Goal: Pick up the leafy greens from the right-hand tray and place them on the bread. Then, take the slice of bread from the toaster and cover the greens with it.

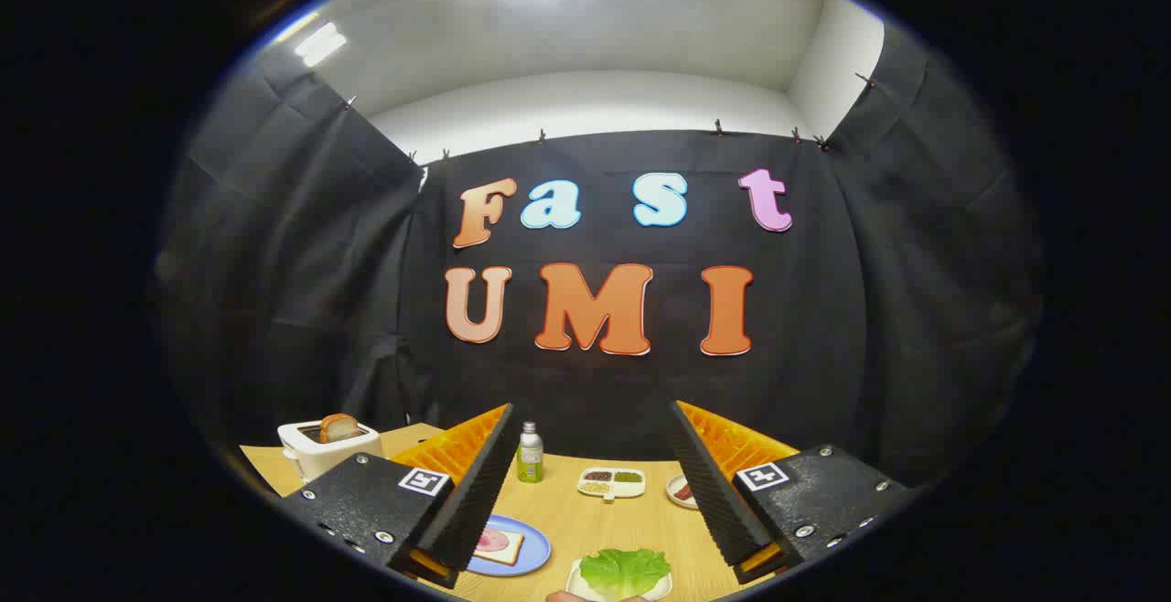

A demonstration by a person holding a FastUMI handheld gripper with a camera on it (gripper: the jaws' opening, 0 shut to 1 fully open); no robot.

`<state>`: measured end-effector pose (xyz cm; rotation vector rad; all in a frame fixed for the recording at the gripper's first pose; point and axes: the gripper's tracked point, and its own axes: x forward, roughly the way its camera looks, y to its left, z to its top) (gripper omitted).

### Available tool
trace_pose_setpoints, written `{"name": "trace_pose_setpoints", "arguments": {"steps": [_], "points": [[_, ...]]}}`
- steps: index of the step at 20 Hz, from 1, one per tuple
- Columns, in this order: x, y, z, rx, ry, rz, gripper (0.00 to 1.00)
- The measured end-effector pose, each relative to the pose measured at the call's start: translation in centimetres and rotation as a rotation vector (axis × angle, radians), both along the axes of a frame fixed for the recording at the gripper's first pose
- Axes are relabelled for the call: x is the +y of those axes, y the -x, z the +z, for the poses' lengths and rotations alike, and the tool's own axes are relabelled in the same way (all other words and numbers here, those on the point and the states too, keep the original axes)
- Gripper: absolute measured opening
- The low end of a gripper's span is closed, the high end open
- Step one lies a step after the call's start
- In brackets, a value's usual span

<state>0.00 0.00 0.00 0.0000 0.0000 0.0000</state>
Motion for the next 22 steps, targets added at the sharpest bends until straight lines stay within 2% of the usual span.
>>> {"name": "trace_pose_setpoints", "arguments": {"steps": [4, 9, 14, 19, 22], "points": [[-0.3, -1.1, -0.6, 0.014, -0.044, 0.029, 0.98], [0.0, -2.0, -0.9, 0.010, -0.029, 0.057, 0.98], [0.0, -2.1, -0.5, -0.009, -0.043, 0.059, 0.98], [-1.7, -1.9, 0.1, -0.043, -0.020, 0.020, 0.98], [-1.8, -1.9, -0.8, -0.020, -0.018, 0.032, 0.98]]}}
